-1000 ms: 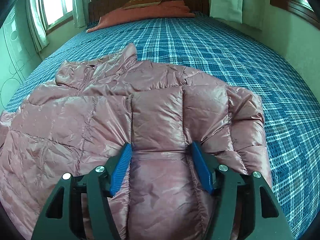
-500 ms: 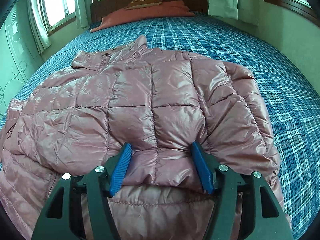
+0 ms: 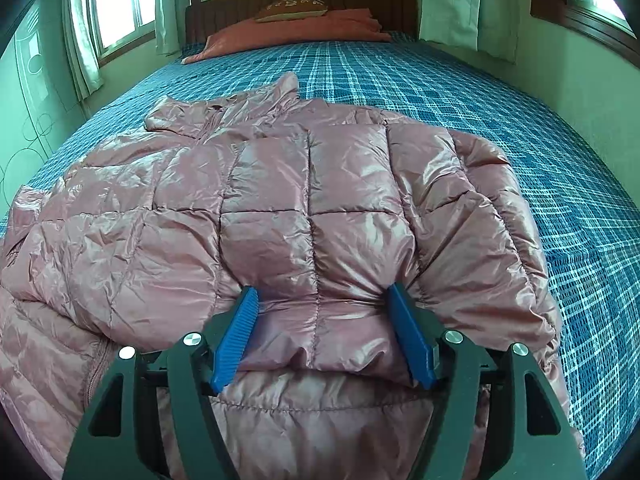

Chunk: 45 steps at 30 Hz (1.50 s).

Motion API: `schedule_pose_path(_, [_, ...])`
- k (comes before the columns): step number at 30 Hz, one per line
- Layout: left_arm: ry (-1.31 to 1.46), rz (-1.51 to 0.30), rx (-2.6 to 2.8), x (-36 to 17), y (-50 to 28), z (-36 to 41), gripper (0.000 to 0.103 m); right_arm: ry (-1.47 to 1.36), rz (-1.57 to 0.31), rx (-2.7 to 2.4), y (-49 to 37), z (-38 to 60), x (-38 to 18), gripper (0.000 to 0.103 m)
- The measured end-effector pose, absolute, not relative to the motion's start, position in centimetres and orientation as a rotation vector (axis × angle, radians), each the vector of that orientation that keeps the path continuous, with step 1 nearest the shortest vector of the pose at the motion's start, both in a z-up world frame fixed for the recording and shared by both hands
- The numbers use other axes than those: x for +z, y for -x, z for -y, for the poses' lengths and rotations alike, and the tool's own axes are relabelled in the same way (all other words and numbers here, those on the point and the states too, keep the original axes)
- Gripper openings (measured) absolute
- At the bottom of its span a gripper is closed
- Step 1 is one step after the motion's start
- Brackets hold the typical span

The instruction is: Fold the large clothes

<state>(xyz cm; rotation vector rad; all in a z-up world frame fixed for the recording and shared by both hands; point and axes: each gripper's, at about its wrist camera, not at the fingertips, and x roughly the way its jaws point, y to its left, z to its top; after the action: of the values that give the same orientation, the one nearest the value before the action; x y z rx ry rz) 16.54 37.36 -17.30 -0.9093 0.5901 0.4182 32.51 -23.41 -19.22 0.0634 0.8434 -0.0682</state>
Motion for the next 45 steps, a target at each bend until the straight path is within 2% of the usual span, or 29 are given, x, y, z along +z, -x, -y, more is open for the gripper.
schedule_pose_path(4, [1.072,-0.474,0.405,-18.1,-16.0,-42.8,0.099,-0.06,-0.841,-0.07,-32.5,23.3,-19.2,0.067])
schedule_pose_path(5, [1.08,-0.468,0.409,-18.0,-15.9,-43.6,0.094,-0.06,-0.841,-0.07,-32.5,23.4,-19.2,0.067])
schedule_pose_path(6, [1.096,-0.467,0.429,-18.2,-15.7,-44.4,0.07,-0.061,-0.841,-0.069,-32.5,23.4,-19.2,0.067])
schedule_pose_path(7, [1.148,-0.456,0.432,-18.8,-15.2,-45.5,0.05,-0.062,-0.84,-0.069,-32.5,23.4,-19.2,0.067])
schedule_pose_path(10, [1.262,-0.412,0.441,-20.3,-13.7,-47.6,0.035,-0.062,-0.84,-0.069,-32.5,23.4,-19.2,0.067])
schedule_pose_path(12, [1.245,-0.421,0.426,-20.4,-13.6,-48.6,0.035,-0.061,-0.84,-0.069,-32.4,23.4,-19.2,0.067])
schedule_pose_path(14, [1.22,-0.425,0.425,-20.3,-14.0,-49.1,0.041,-0.061,-0.84,-0.069,-32.4,23.4,-19.2,0.067])
schedule_pose_path(16, [1.228,-0.4,0.421,-19.9,-14.4,-49.6,0.053,-0.062,-0.839,-0.069,-32.4,23.4,-19.2,0.067])
schedule_pose_path(17, [1.227,-0.392,0.433,-19.7,-14.8,-49.6,0.053,-0.062,-0.839,-0.068,-32.4,23.4,-19.2,0.067])
schedule_pose_path(18, [1.22,-0.388,0.451,-19.5,-15.0,-49.8,0.046,-0.063,-0.838,-0.068,-32.4,23.4,-19.2,0.067])
schedule_pose_path(19, [1.202,-0.393,0.476,-19.3,-15.1,-50.0,0.025,-0.063,-0.838,-0.069,-32.4,23.4,-19.2,0.067])
schedule_pose_path(21, [1.141,-0.421,0.513,-18.9,-15.6,-50.4,0.01,-0.061,-0.838,-0.069,-32.4,23.4,-19.2,0.067])
schedule_pose_path(22, [1.103,-0.43,0.535,-18.4,-15.9,-49.3,0.007,-0.062,-0.838,-0.068,-32.4,23.4,-19.2,0.067])
schedule_pose_path(26, [0.909,-0.417,0.562,-14.8,-17.5,-46.7,0.004,-0.064,-0.836,-0.068,-32.4,23.5,-19.2,0.067])
schedule_pose_path(34, [0.578,-0.402,0.303,-7.7,-25.0,-35.5,0.004,-0.078,-0.828,-0.065,-32.3,23.6,-19.1,0.067])
schedule_pose_path(45, [0.251,-0.566,-0.014,-10.7,-31.9,-15.6,0.004,-0.101,-0.82,-0.057,-32.1,23.8,-18.9,0.067])
